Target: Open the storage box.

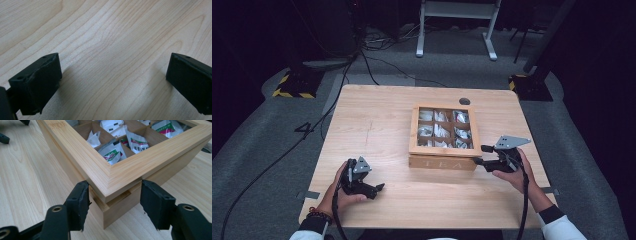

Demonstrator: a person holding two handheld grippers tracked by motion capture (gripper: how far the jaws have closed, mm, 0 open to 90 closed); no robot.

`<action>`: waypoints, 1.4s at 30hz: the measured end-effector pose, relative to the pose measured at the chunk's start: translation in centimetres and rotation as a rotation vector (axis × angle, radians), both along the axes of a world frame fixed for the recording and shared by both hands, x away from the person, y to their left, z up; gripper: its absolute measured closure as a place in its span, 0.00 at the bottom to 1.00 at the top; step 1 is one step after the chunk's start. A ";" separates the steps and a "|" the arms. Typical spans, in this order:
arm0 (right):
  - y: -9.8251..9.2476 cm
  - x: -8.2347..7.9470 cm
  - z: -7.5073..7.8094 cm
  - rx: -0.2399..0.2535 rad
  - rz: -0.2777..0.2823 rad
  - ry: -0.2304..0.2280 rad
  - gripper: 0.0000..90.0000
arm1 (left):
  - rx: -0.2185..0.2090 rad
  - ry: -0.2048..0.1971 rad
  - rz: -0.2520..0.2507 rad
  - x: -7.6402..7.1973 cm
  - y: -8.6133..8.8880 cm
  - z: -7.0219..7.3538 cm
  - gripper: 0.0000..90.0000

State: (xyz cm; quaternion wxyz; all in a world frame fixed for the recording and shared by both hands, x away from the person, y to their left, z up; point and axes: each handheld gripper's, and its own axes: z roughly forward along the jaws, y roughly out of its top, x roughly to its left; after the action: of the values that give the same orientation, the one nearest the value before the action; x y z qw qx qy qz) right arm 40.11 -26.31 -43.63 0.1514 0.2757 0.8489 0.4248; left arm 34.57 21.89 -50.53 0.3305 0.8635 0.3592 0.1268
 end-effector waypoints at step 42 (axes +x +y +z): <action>0.1 0.5 3.3 0.096 -0.033 -0.080 0.38 | -0.104 -0.214 -0.113 3.1 -5.4 7.9 0.19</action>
State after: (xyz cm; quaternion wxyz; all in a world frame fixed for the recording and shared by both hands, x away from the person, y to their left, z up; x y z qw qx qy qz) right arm 40.58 -26.24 -40.34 0.1791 0.2794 0.8161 0.4731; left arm 37.70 16.48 -42.63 0.4176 0.8457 0.2788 0.1805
